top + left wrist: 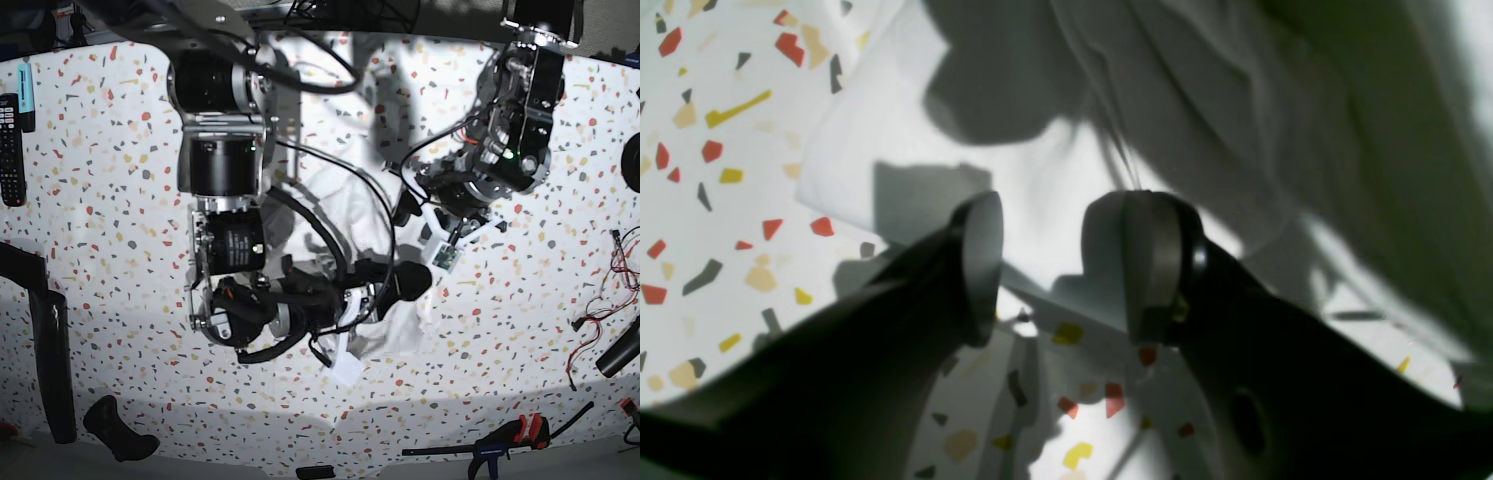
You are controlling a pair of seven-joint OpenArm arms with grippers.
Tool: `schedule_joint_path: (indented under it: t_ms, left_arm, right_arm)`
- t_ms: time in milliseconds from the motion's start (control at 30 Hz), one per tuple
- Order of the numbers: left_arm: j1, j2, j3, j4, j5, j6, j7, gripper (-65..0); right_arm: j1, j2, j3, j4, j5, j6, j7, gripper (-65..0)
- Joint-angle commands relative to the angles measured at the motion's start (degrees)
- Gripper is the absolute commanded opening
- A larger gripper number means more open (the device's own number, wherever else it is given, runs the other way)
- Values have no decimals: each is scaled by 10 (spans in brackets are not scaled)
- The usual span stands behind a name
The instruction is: Fold the T-shirt properly
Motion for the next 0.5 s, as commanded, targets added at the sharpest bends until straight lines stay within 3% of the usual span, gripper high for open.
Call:
schedule_joint_path:
  t_ms: [0, 133, 267, 467]
  left_arm:
    - [-8, -2, -2, 10, -4, 1, -11, -371]
    - [-8, -2, -2, 10, -4, 1, -11, -371]
    - [-8, -2, -2, 10, -4, -7, -11, -371]
    - [-8, -2, -2, 10, -4, -7, -11, -371]
  right_arm:
    - [21, -4, -2, 9, 25, 3, 8, -347]
    - [20, -4, -23, 9, 10, 4, 8, -347]
    - [20, -4, -71, 9, -83, 8, 8, -347]
    - [25, -4, -123, 9, -55, 9, 8, -347]
